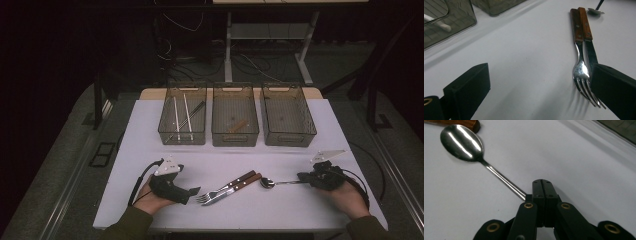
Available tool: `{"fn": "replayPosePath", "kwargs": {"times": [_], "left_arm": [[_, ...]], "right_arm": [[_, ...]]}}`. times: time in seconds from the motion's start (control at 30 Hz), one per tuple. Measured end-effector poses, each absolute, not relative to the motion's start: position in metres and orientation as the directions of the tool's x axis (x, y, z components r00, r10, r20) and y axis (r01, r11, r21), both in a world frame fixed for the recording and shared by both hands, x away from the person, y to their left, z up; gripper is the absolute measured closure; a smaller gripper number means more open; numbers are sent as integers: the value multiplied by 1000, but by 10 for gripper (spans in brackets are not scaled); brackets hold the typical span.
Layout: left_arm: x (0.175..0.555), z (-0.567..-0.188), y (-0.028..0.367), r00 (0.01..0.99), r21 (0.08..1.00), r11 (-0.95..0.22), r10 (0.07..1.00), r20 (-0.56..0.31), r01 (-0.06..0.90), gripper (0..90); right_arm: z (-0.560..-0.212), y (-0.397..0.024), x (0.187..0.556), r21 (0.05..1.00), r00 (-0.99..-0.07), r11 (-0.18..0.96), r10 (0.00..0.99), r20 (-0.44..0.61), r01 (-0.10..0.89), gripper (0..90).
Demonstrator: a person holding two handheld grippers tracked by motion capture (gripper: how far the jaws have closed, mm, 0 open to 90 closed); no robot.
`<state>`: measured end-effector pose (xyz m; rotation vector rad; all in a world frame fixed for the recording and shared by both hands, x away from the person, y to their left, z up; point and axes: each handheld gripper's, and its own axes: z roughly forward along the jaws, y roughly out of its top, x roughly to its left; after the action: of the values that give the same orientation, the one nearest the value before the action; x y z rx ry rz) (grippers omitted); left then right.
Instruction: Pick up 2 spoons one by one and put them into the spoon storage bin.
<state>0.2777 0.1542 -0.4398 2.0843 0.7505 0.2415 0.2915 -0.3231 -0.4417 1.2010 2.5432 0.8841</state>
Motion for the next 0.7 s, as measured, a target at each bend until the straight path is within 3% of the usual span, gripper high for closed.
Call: {"fn": "replayPosePath", "kwargs": {"times": [0.7], "left_arm": [[276,-440,153,805,795,-432,582,-114,426,18]], "right_arm": [[-438,-318,274,550,-702,554,707,87,626,900]]}}
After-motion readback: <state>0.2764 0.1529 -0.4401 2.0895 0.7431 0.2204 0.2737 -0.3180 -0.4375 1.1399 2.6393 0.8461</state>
